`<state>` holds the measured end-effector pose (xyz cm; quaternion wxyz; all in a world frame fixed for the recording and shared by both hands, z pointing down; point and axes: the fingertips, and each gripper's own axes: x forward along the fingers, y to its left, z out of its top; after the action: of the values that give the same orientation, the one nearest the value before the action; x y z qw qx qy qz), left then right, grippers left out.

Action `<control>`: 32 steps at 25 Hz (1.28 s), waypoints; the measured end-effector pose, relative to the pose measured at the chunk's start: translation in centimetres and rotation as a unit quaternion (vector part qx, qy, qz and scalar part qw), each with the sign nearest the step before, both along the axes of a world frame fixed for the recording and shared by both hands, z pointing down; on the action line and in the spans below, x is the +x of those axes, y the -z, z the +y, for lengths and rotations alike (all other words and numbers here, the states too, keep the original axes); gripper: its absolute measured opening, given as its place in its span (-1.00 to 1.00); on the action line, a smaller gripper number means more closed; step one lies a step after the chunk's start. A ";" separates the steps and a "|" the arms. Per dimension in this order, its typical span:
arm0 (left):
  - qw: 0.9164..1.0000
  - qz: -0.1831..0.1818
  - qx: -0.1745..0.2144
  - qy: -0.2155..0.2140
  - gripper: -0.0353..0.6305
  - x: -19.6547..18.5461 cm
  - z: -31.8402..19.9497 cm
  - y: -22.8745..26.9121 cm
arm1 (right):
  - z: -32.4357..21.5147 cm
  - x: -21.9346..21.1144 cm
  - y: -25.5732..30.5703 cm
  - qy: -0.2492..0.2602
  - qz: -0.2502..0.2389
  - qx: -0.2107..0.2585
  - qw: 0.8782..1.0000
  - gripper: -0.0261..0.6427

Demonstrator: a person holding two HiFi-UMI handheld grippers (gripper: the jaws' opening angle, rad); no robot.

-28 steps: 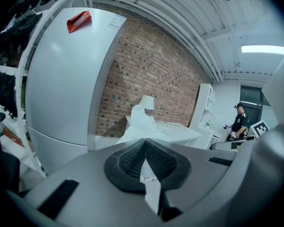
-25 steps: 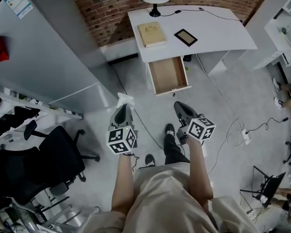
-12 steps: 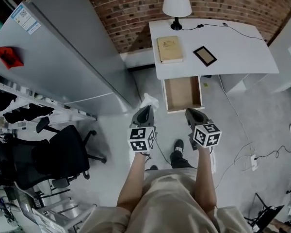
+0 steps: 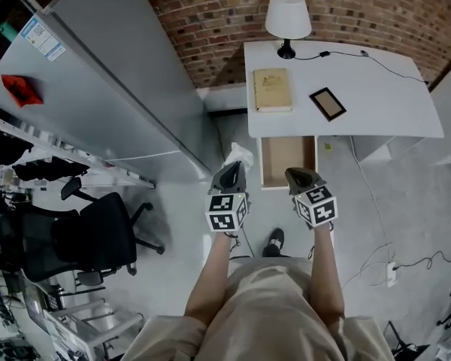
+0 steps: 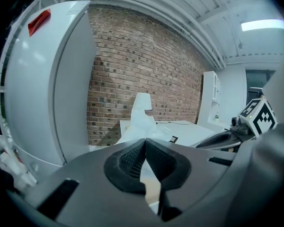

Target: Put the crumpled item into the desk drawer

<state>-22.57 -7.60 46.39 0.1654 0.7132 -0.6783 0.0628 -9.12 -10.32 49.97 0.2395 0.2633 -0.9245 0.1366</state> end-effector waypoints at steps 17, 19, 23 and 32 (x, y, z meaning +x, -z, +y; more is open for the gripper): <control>0.998 -0.012 -0.044 0.045 -0.84 -0.2 -1.0 -3.2 | -3.8 1.9 -3.9 -0.025 -0.024 -0.034 0.999 -0.84; 0.998 -0.011 -0.048 0.048 -0.84 -0.4 -0.9 -3.7 | -4.0 1.9 -4.4 -0.033 -0.029 -0.038 0.998 -0.84; 0.997 -0.006 -0.061 0.039 -0.84 0.0 -1.4 -5.2 | -4.5 2.4 -5.0 -0.052 -0.038 -0.045 0.997 -0.84; 0.998 0.001 -0.066 -0.018 -0.84 0.8 -8.3 -5.5 | -6.9 2.3 -5.0 -0.093 -0.055 -0.072 0.992 -0.84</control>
<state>-21.76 -15.86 51.90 0.2117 0.7125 -0.6599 0.1098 -6.79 -17.22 54.92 0.1927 0.3228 -0.8954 0.2386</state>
